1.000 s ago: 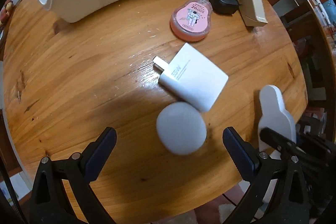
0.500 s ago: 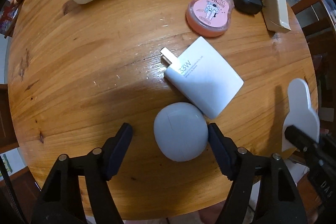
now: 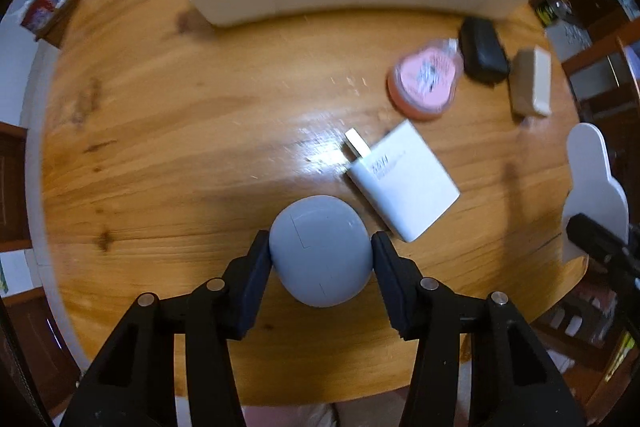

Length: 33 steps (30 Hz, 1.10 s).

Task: Organize rigid objects
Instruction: 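Grasp the white ball with the left tool while the right tool grasps the white stand, then carry the white ball and white stand into the bin and open both tools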

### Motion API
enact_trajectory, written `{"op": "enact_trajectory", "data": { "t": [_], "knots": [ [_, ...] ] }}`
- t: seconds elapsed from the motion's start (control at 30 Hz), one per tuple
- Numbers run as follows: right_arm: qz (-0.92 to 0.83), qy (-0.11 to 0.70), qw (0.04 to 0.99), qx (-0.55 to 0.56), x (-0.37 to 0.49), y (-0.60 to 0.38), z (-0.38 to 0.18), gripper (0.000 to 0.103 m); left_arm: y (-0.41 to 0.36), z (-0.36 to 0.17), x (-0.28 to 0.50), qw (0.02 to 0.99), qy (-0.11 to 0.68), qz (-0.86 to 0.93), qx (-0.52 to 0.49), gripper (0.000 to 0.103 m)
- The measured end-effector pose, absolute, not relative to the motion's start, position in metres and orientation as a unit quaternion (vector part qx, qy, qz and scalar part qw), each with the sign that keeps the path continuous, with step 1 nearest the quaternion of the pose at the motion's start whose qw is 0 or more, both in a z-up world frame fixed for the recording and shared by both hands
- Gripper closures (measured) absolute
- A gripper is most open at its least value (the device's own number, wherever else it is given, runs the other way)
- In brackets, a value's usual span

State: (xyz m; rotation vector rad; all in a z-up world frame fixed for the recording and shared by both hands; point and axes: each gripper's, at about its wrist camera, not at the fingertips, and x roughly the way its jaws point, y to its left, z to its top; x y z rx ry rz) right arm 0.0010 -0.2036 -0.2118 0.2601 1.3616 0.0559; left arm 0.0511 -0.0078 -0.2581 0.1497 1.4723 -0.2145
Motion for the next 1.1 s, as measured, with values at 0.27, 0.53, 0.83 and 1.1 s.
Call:
{"op": "enact_trajectory", "data": {
  "t": [0.27,0.53,0.83,1.1],
  "knots": [
    [0.093,0.582,0.804,0.082,0.022,-0.207,-0.153,0.082,-0.007,-0.155,0.061,0.801,0.591,-0.076,0.055,0.049],
    [0.124,0.498,0.855,0.070,0.070,-0.208,-0.067,0.082,-0.024,-0.046,0.106,0.864,0.490,-0.081,0.077,0.049],
    [0.103,0.434,0.894,0.047,0.153,-0.199,-0.006,0.082,-0.037,-0.051,0.186,0.869,0.478,-0.092,0.088,0.049],
    [0.046,0.467,0.881,0.067,0.248,-0.214,-0.048,0.082,-0.039,-0.132,0.253,0.830,0.542,-0.073,0.105,0.049]
  ]
}}
